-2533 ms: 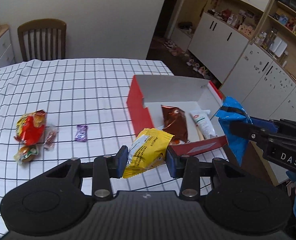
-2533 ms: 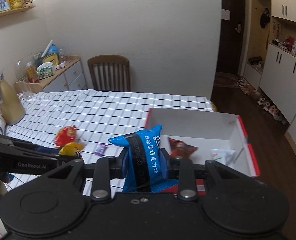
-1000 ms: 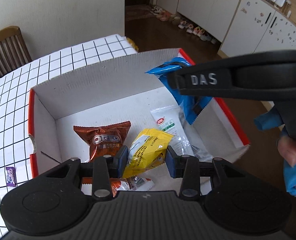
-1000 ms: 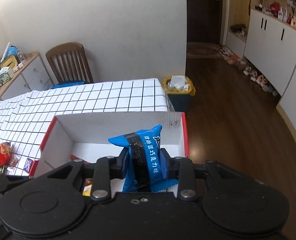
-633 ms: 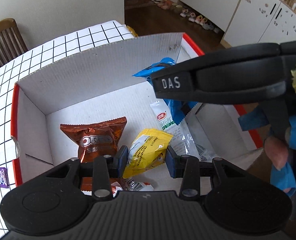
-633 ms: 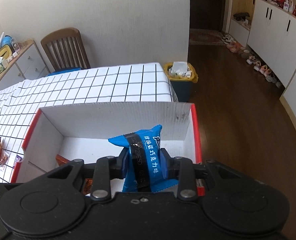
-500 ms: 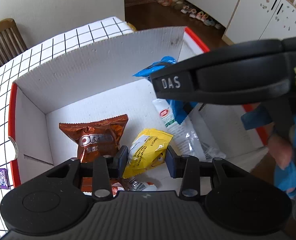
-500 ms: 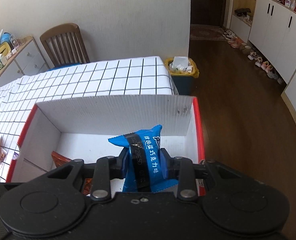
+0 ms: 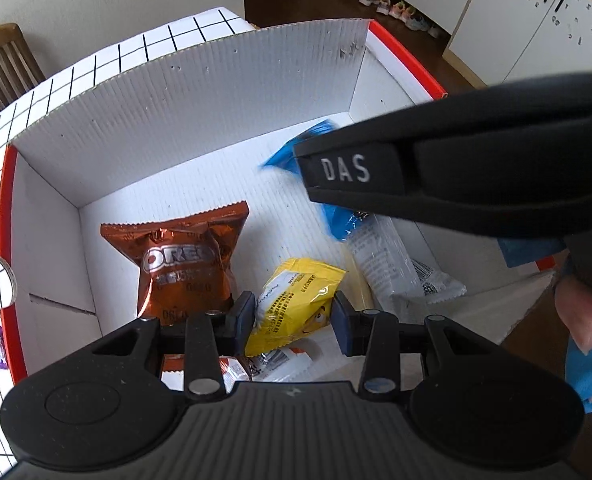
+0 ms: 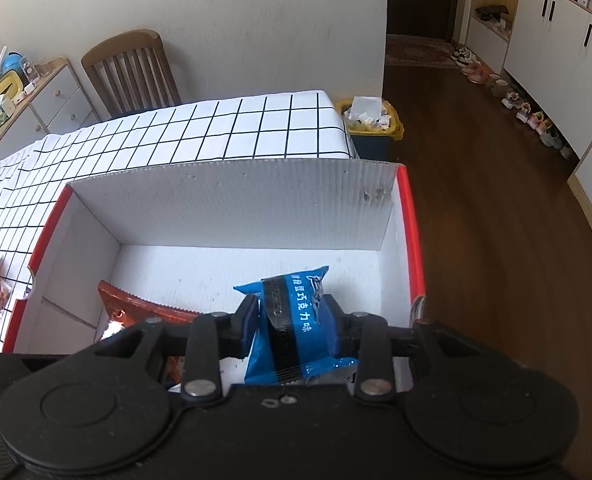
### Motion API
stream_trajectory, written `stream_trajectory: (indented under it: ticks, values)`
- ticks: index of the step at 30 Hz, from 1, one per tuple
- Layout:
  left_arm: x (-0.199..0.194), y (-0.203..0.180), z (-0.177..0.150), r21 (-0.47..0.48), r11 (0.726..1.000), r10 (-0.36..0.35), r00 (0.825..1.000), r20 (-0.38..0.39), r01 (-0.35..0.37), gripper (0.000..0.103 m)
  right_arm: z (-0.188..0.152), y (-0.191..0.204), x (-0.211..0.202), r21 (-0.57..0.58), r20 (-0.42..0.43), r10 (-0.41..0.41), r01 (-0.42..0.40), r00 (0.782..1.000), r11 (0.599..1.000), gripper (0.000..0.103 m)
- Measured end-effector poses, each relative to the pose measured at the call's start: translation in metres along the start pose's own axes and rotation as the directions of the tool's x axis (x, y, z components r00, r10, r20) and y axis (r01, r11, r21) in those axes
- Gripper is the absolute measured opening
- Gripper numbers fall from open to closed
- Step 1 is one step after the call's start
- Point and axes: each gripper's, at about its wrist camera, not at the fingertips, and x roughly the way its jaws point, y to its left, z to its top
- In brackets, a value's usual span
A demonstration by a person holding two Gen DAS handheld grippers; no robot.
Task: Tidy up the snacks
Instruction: 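Open the right tool to drop the blue bar while the left tool releases the yellow packet, then withdraw both open tools from the shoebox back toward the remaining snacks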
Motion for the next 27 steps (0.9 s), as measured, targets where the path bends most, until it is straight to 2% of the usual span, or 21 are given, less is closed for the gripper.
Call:
stream_trajectory:
  ticks: [2, 4, 13, 27]
  values:
    - [-0.003, 0.002, -0.002, -0.012, 1.000, -0.014, 1.000, 0.006, 0.014, 0.056, -0.001, 0.000, -0.002, -0.003, 0.000, 0.000, 0.000, 1.000, 1.000, 0.033]
    - [-0.009, 0.003, -0.005, -0.019, 1.000, -0.017, 1.000, 0.020, 0.018, 0.060, -0.002, 0.000, -0.004, -0.005, 0.002, -0.005, 0.005, 1.000, 1.000, 0.033]
    - [-0.037, 0.019, -0.017, -0.057, 0.998, -0.035, 0.996, 0.085, 0.040, 0.060, -0.006, 0.001, -0.026, -0.002, 0.023, 0.016, -0.016, 1.000, 1.000, 0.038]
    - [-0.094, 0.044, -0.049, -0.066, 0.998, 0.013, 0.976, 0.219, 0.002, 0.060, -0.021, 0.018, -0.080, -0.021, 0.099, 0.043, -0.041, 0.994, 0.999, 0.050]
